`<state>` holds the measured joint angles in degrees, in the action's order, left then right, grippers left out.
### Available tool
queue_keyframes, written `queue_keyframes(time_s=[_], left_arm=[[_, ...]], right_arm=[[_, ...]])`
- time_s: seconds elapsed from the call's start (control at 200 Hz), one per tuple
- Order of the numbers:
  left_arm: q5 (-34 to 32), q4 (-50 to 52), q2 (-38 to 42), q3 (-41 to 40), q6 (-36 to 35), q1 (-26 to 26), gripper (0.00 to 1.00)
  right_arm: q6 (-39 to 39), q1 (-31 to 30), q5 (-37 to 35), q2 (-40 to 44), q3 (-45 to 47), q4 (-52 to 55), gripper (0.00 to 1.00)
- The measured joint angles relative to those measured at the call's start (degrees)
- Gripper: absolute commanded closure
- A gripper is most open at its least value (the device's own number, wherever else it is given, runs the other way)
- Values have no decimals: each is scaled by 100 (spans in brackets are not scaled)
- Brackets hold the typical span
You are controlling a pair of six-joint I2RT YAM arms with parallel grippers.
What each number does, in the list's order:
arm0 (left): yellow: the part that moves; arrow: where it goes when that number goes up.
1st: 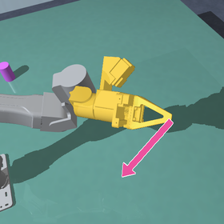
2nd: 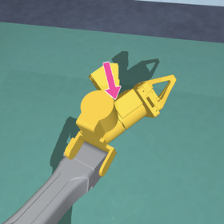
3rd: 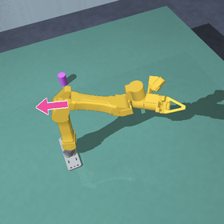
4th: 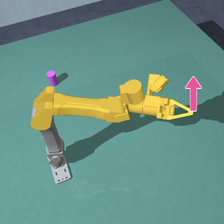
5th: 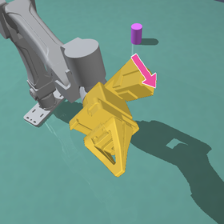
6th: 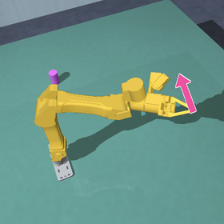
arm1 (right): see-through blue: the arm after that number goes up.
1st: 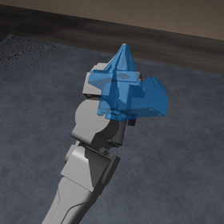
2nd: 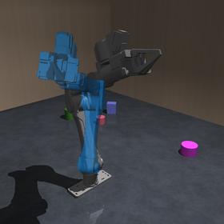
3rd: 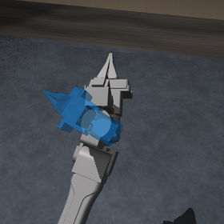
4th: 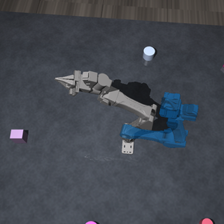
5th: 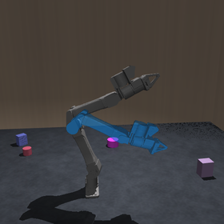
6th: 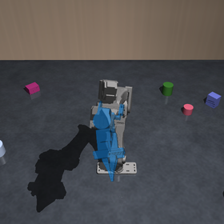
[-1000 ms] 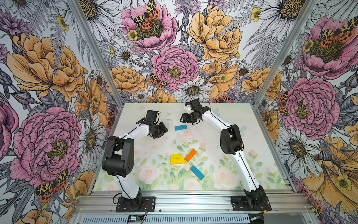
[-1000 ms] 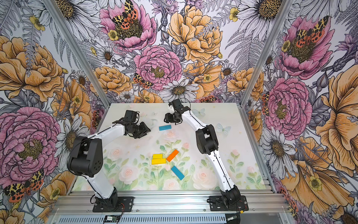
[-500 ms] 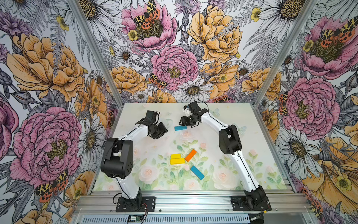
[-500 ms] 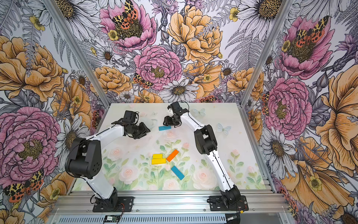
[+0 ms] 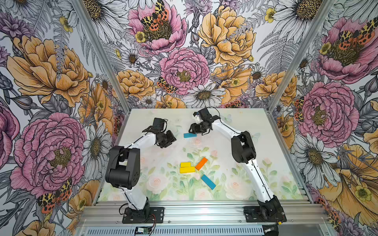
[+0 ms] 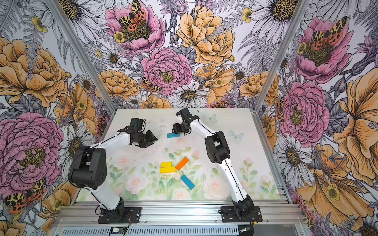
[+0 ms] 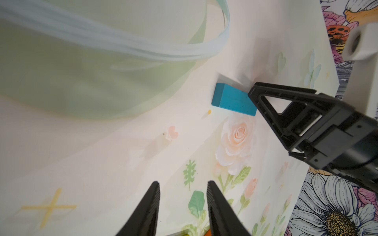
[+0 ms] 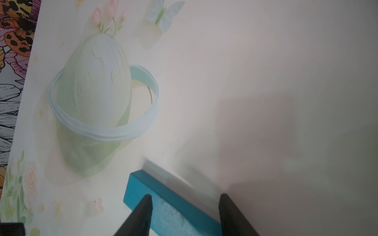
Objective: Assemble the number 7 with building blocks
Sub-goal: Adjust the building block at the center of the board.
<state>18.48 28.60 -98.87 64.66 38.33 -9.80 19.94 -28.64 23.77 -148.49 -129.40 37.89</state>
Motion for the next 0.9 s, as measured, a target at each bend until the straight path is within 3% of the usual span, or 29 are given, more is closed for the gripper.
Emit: queue_keyframes(time_s=[0.455, 0.636, 0.901], left_arm=[[-20, -11, 291, -199, -42, 103, 59], [-70, 7, 365, -345, -39, 142, 58], [-149, -50, 750, -610, 144, 269, 22]], right_arm=[[20, -118, -179, 221, 328, 7, 44], [15, -164, -284, 319, 433, 24, 30], [-118, -175, -673, 457, 433, 214, 19]])
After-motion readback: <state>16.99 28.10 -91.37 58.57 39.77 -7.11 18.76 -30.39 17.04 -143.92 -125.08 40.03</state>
